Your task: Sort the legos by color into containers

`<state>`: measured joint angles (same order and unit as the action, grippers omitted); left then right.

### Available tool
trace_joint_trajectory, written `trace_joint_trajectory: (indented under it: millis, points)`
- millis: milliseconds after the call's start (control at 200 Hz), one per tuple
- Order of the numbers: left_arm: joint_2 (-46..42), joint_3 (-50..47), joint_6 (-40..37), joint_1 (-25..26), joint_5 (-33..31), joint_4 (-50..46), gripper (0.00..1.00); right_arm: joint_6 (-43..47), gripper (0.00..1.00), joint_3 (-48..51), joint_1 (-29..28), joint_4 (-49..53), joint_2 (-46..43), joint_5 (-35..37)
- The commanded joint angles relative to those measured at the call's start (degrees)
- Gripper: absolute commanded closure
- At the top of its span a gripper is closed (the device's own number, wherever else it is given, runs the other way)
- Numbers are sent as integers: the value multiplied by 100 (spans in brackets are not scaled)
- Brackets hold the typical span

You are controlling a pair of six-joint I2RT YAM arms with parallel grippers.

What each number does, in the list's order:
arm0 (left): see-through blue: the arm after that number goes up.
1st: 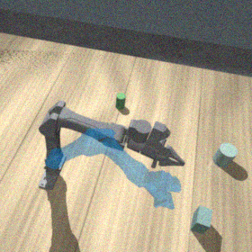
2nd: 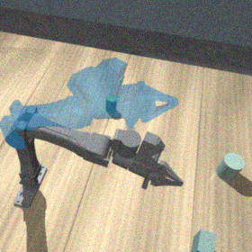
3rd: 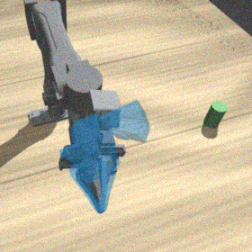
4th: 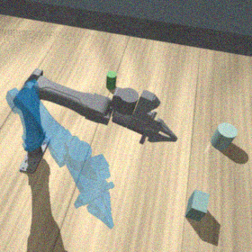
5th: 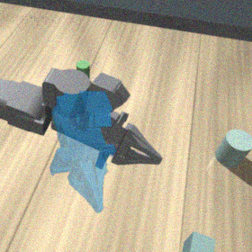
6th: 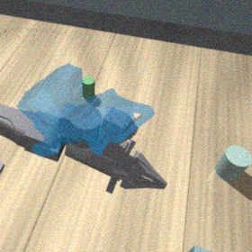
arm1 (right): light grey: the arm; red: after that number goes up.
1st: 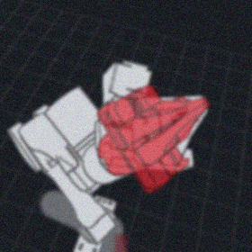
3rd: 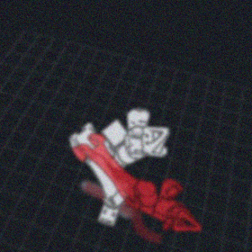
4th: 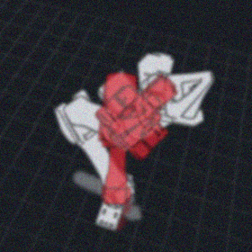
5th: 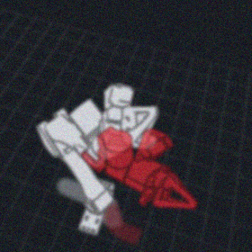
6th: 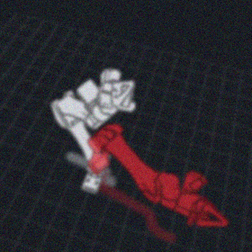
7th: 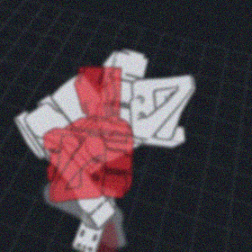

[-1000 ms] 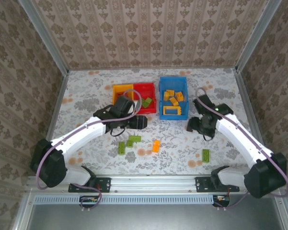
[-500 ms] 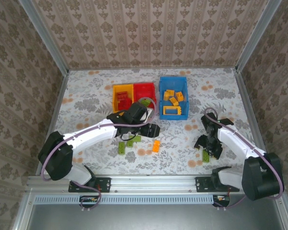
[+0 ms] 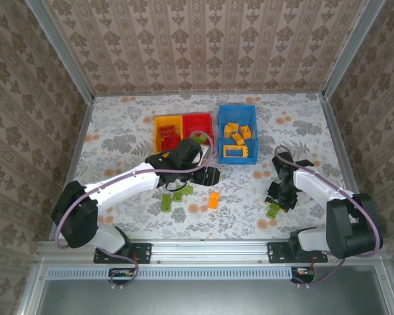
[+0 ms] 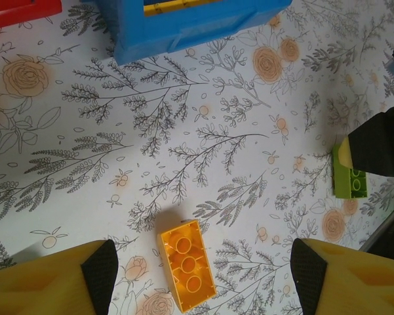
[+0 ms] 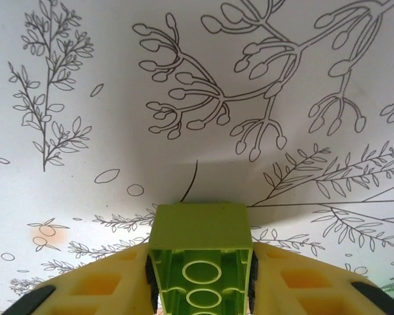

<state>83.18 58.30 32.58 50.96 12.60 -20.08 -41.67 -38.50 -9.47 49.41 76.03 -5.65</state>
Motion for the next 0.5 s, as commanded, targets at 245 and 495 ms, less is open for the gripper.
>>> trace_joint_trajectory:
  millis: [245,495]
  points:
    - [-828,99,235,-437,-852,-422,28,202,74,-1149,-1365,-180,-49,259]
    - [-1590,-14,508,-1170,-1414,-649,28,764,74,-3116,-2335,-1349,938,490]
